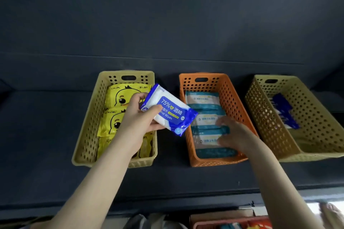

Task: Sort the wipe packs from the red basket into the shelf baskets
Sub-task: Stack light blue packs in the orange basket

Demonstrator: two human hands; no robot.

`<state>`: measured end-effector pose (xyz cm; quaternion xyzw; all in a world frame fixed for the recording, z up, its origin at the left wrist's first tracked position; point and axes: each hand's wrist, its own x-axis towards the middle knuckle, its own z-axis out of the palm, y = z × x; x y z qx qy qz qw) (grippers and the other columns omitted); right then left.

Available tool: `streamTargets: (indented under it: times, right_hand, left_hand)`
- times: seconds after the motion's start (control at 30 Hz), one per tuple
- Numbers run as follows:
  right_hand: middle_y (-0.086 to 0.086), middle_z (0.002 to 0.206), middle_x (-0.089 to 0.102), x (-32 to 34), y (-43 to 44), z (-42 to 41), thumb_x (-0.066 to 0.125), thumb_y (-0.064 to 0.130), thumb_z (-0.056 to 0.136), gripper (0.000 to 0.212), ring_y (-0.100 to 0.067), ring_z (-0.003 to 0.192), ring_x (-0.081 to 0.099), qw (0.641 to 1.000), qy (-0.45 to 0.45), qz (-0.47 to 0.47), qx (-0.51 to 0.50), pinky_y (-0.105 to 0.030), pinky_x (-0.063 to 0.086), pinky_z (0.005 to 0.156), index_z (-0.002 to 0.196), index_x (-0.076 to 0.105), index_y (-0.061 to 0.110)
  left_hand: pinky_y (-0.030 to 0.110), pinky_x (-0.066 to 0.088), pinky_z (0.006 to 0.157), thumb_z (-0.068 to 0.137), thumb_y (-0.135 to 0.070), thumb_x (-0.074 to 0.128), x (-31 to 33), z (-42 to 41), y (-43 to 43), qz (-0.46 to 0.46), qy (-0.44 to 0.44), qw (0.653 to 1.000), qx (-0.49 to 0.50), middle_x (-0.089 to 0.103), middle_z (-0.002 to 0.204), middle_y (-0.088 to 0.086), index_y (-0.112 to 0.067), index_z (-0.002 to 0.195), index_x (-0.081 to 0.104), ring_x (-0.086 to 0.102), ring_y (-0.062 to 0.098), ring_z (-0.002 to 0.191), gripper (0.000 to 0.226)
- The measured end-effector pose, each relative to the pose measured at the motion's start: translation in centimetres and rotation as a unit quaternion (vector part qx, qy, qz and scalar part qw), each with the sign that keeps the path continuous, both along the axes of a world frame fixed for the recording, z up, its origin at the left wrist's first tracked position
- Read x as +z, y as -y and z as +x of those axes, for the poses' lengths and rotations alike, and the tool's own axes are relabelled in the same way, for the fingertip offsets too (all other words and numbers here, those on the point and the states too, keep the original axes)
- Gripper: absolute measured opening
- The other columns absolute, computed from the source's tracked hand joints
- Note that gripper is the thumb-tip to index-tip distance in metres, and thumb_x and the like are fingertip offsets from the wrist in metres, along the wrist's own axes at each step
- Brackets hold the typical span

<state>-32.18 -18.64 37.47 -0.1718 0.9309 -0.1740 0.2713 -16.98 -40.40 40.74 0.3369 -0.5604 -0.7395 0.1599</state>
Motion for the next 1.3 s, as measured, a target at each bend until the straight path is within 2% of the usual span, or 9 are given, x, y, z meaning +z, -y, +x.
streamTargets:
  times: [0.13, 0.3, 0.53, 0.77, 0.87, 0.97, 1.1, 1.17, 1.3]
  right_hand:
    - [0.0, 0.133, 0.043, -0.5, 0.4, 0.2, 0.068, 0.015, 0.082, 0.037, -0.013, 0.094, 0.048, 0.996, -0.055, 0.023, 0.059, -0.024, 0.044, 0.075, 0.11, 0.058, 0.037]
    - [-0.001, 0.135, 0.04, -0.5, 0.4, -0.4, 0.062, 0.011, 0.087, 0.035, -0.011, 0.099, 0.041, 0.992, -0.051, 0.069, 0.088, -0.022, 0.036, 0.08, 0.111, 0.059, 0.036]
    - [0.009, 0.134, 0.039, -0.4, 0.4, 0.3, 0.079, 0.03, 0.075, 0.041, -0.017, 0.128, 0.037, 0.994, -0.048, -0.014, 0.093, -0.033, 0.032, 0.11, 0.114, 0.065, 0.036]
    - [0.009, 0.136, 0.034, 0.7, 0.8, 0.3, 0.079, 0.027, 0.074, 0.046, -0.018, 0.134, 0.022, 0.992, -0.012, 0.036, 0.124, -0.042, 0.022, 0.113, 0.115, 0.063, 0.04]
    - [0.008, 0.138, 0.04, 1.0, 0.7, 0.5, 0.074, 0.036, 0.079, 0.044, -0.017, 0.134, 0.033, 0.992, -0.038, 0.025, 0.119, -0.039, 0.031, 0.11, 0.121, 0.06, 0.037]
    - [0.011, 0.115, 0.064, 3.3, 0.3, 0.9, 0.058, 0.041, 0.091, 0.028, -0.005, 0.105, 0.062, 0.986, -0.054, -0.156, 0.028, -0.021, 0.051, 0.086, 0.117, 0.063, 0.031]
    - [-0.002, 0.103, 0.073, 6.9, -1.3, 1.8, 0.049, 0.05, 0.089, 0.042, -0.016, 0.093, 0.07, 0.901, 0.166, -0.387, -0.102, -0.03, 0.056, 0.084, 0.119, 0.06, 0.023]
    - [-0.008, 0.104, 0.073, 7.3, -2.3, 2.1, 0.062, 0.04, 0.081, 0.042, -0.023, 0.093, 0.071, 0.867, 0.184, -0.448, -0.121, -0.034, 0.057, 0.082, 0.116, 0.059, 0.018]
    - [-0.019, 0.105, 0.071, 7.0, -5.0, 1.2, 0.074, 0.017, 0.072, 0.035, -0.026, 0.086, 0.072, 0.761, 0.184, -0.552, -0.286, -0.031, 0.06, 0.067, 0.102, 0.058, 0.007]
  left_hand:
    - [0.048, 0.06, 0.075, 0.086, -0.01, 0.068, -0.3, -0.4, 0.3, 0.026, -0.001, 0.999, -0.018, 0.064, 0.114, 0.009, -0.019, 0.124, 0.045, 0.07, 0.025, 0.094, 0.045]
    - [0.044, 0.06, 0.072, 0.086, -0.007, 0.067, -0.8, -0.6, 0.8, 0.052, -0.019, 0.997, -0.044, 0.064, 0.117, 0.007, -0.025, 0.133, 0.046, 0.071, 0.024, 0.095, 0.055]
    - [0.049, 0.059, 0.078, 0.089, -0.013, 0.064, -1.0, -0.6, 1.0, 0.081, -0.039, 0.995, -0.038, 0.066, 0.117, 0.005, -0.026, 0.131, 0.05, 0.07, 0.024, 0.097, 0.046]
    - [0.053, 0.057, 0.081, 0.095, -0.019, 0.054, -0.6, -0.9, 0.8, 0.093, -0.037, 0.995, -0.023, 0.067, 0.113, 0.006, -0.024, 0.125, 0.051, 0.068, 0.025, 0.1, 0.03]
    - [0.049, 0.057, 0.081, 0.097, -0.017, 0.051, -0.5, -1.1, 0.3, 0.096, -0.05, 0.994, -0.021, 0.069, 0.109, 0.004, -0.024, 0.123, 0.054, 0.069, 0.023, 0.098, 0.027]
    - [0.037, 0.054, 0.079, 0.098, -0.018, 0.049, -0.1, -1.8, -0.6, 0.058, -0.069, 0.995, -0.042, 0.072, 0.101, -0.003, -0.029, 0.112, 0.059, 0.069, 0.013, 0.09, 0.021]
    - [0.033, 0.052, 0.078, 0.099, -0.017, 0.048, 0.9, -4.3, -3.6, 0.015, -0.095, 0.992, -0.076, 0.071, 0.106, -0.005, -0.03, 0.114, 0.059, 0.068, 0.011, 0.09, 0.022]
    - [0.034, 0.055, 0.079, 0.098, -0.017, 0.05, 1.3, -5.7, -5.7, 0.015, -0.102, 0.991, -0.082, 0.07, 0.111, -0.003, -0.03, 0.116, 0.057, 0.069, 0.012, 0.092, 0.023]
    - [0.04, 0.058, 0.082, 0.097, -0.019, 0.054, 1.8, -8.1, -9.5, 0.009, -0.107, 0.989, -0.106, 0.068, 0.113, -0.002, -0.028, 0.121, 0.055, 0.071, 0.013, 0.094, 0.026]
